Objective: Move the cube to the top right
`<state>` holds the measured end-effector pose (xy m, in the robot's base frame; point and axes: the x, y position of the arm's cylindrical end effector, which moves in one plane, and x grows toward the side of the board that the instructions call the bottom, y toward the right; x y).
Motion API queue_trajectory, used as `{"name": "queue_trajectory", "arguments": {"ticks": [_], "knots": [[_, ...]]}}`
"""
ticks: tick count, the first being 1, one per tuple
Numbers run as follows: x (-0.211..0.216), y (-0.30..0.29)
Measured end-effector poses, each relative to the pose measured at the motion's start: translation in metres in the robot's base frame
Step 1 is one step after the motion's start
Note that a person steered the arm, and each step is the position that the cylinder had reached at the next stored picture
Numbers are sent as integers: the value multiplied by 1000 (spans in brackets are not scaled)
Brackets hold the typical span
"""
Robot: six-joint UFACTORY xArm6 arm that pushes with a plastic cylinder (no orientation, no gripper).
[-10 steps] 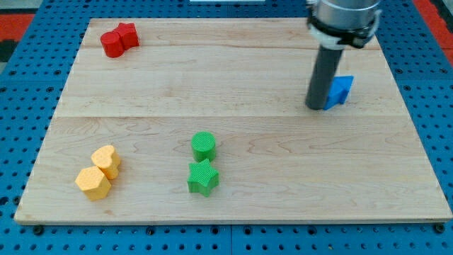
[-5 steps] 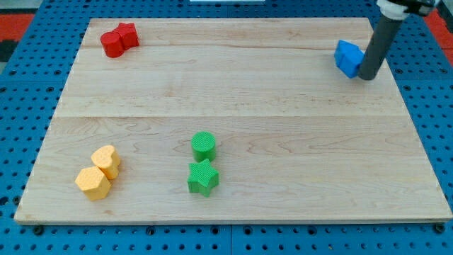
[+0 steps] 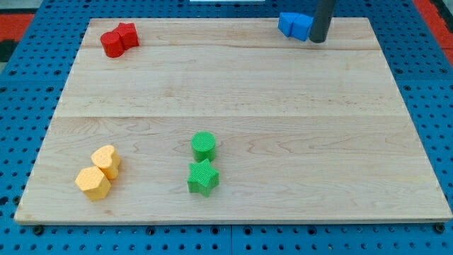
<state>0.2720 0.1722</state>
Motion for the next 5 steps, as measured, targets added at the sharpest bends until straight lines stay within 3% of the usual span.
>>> {"name": "queue_trajectory", "arguments": {"ticks": [1, 3, 4, 5], "knots": [[54, -29], [99, -97], [117, -188], [161, -224]]}}
